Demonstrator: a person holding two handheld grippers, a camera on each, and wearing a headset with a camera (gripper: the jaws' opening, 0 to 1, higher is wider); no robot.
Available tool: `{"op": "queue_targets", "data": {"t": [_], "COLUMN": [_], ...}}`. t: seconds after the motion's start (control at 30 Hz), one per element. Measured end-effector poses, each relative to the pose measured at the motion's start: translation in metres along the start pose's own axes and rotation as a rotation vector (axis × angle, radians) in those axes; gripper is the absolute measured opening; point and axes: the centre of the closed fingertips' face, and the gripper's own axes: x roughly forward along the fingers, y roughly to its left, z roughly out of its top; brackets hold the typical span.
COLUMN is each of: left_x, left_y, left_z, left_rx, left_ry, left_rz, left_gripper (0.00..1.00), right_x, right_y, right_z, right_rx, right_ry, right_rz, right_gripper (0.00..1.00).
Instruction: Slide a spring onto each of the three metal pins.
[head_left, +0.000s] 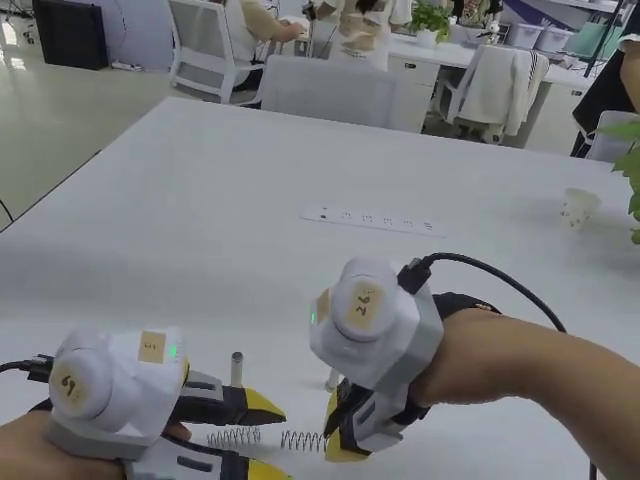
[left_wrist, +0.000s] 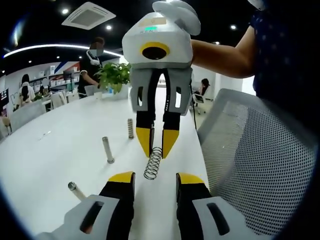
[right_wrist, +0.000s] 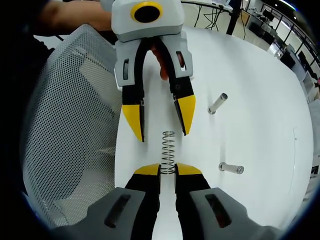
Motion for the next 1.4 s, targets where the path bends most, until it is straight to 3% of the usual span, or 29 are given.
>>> {"op": "queue_targets", "data": {"t": [0.57, 0.73, 0.97, 1.4], "left_x": [0.0045, 0.0043, 0.0065, 0.0058], "left_y": [-0.0045, -0.0012, -0.0036, -0.0065], "left_z": [0.0058, 0.0060, 0.0045, 0.0023], "left_rx": [0.032, 0.046, 0.059, 0.064], "left_ry": [-0.021, -0.019, -0.005, 0.007], "left_rz": [-0.017, 0.002, -0.007, -0.021], "left_gripper": [0.10, 0.03, 0.08, 0.03], "right_x": [0.0014, 0.0016, 0.0002, -0.0005], "right_y": [0.0040, 0.0054, 0.0063, 0.0073], "right_z": [0.0011, 0.0019, 0.0024, 0.0045], "right_rx": [-0.022, -0.025, -0.027, -0.037], "right_ry": [0.001, 0.002, -0.001, -0.001], "right_rz": [0.015, 0.018, 0.018, 0.019], "right_gripper": [0.08, 0.08, 0.08, 0.08]}}
